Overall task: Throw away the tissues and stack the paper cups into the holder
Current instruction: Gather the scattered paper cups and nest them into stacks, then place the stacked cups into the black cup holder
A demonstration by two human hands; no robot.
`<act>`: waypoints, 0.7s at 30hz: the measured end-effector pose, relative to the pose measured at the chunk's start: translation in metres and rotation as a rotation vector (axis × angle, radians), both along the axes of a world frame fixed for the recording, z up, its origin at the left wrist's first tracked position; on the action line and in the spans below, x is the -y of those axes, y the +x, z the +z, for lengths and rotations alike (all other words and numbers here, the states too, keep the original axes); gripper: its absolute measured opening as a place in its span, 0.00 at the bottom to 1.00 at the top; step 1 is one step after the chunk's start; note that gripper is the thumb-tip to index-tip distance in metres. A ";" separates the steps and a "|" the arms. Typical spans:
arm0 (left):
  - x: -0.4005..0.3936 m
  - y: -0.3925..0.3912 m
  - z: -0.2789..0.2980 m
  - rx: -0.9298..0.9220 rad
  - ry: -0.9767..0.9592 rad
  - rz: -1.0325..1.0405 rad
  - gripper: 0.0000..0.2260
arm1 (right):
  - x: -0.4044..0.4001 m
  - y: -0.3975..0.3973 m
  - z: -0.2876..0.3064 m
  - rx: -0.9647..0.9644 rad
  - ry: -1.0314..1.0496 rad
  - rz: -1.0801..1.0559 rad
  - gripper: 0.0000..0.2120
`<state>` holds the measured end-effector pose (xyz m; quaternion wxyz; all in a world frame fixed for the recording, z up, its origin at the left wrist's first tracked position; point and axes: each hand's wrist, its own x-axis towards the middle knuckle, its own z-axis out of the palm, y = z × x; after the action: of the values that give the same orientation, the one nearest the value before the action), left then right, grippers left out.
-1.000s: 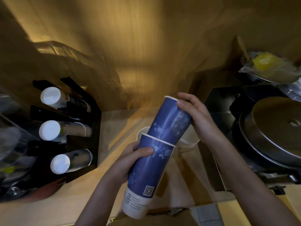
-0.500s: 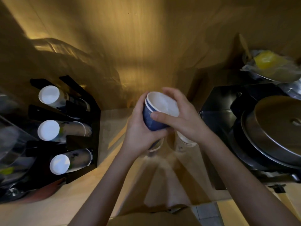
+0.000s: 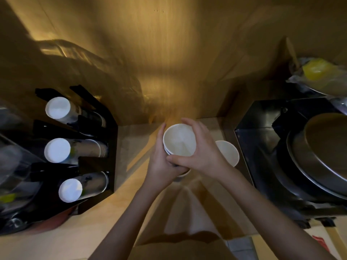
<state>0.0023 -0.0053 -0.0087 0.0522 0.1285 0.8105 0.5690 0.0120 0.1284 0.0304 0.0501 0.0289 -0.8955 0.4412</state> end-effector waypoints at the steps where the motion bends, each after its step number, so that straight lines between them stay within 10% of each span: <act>1: 0.001 0.002 -0.007 0.013 -0.024 0.011 0.53 | 0.001 0.000 -0.010 0.005 0.011 0.001 0.44; 21: 0.012 0.016 -0.053 0.134 -0.233 -0.002 0.52 | 0.007 0.005 -0.087 0.194 -0.127 0.052 0.19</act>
<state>0.0180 -0.0178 -0.0616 0.1216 0.0841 0.8658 0.4781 0.0173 0.1218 -0.0562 -0.0465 0.0062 -0.8654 0.4989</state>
